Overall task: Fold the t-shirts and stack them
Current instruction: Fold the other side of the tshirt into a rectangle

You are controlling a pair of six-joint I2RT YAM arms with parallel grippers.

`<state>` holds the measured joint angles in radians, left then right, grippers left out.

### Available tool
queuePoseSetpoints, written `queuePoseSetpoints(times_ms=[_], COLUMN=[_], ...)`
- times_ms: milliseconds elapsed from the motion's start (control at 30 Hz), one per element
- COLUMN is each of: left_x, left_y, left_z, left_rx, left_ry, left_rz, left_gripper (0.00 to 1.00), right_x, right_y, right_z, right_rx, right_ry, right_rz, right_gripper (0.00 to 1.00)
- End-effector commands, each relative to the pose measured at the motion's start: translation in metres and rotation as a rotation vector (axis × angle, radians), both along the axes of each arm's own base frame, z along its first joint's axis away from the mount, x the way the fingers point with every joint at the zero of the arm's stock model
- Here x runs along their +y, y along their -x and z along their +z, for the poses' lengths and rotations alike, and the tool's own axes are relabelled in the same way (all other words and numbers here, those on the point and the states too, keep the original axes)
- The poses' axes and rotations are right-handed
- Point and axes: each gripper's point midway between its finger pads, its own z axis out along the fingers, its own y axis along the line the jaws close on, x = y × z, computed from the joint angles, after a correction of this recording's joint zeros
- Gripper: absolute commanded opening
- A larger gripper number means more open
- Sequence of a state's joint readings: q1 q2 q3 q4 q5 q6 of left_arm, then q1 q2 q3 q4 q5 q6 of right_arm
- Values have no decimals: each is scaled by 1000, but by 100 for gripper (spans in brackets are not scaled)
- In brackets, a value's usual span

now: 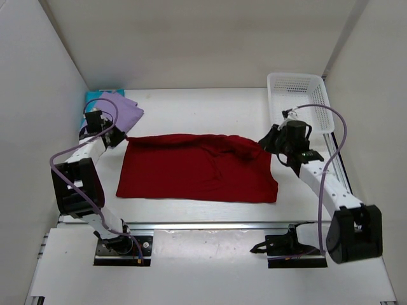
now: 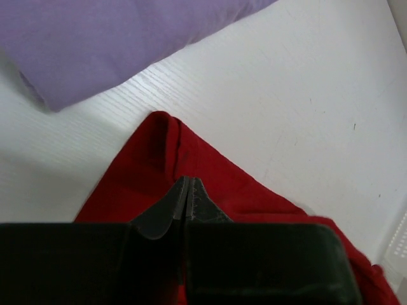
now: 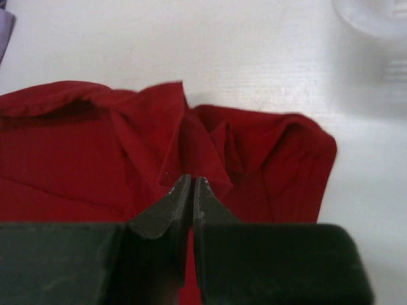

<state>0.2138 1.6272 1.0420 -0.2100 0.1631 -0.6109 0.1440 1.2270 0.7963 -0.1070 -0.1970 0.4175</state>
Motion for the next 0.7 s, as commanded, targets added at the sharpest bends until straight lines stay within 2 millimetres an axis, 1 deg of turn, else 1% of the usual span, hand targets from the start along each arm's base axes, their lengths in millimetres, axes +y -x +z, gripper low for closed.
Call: queuePoseSetpoints(times_ms=[0, 33, 100, 133, 233, 300, 333, 367, 400, 467, 500, 533, 567, 600, 667], left_x=[3, 5, 2, 8, 13, 12, 11, 13, 15, 16, 18, 19, 19, 17, 16], left_y=[1, 4, 9, 9, 15, 21, 23, 27, 32, 37, 43, 45, 49, 51, 59], left_z=[20, 17, 22, 27, 32, 24, 23, 18, 13, 13, 12, 12, 10, 8, -1], left_rx=[-77, -79, -98, -111, -120, -109, -109, -104, -94, -110, -111, -113, -102, -89, -58], left_ry=[41, 62, 91, 87, 83, 93, 101, 120, 133, 158, 169, 158, 149, 125, 114], left_rz=[-13, 1, -3, 7, 20, 24, 28, 36, 44, 55, 71, 74, 75, 65, 68], left_gripper=[0, 0, 0, 0, 0, 0, 0, 0, 0, 0, 0, 0, 0, 0, 0], right_x=[-11, -9, -8, -10, -14, -13, -16, -18, -18, -20, -17, -20, -21, -21, -19], right_y=[11, 21, 32, 35, 51, 66, 69, 75, 80, 85, 88, 90, 92, 96, 101], right_z=[9, 7, 9, 7, -1, -10, -12, -19, -22, -27, -27, -30, -31, -38, -43], right_rx=[-58, -54, -88, -81, -69, -61, -61, -44, -42, -26, -28, -13, -6, 12, 33], right_ry=[7, 4, 8, 18, 45, 36, 43, 49, 50, 67, 69, 84, 92, 99, 75], right_rz=[-61, -50, -45, -51, -45, -41, -49, -62, -65, -89, -80, -101, -109, -117, -126], right_gripper=[1, 0, 0, 0, 0, 0, 0, 0, 0, 0, 0, 0, 1, 0, 0])
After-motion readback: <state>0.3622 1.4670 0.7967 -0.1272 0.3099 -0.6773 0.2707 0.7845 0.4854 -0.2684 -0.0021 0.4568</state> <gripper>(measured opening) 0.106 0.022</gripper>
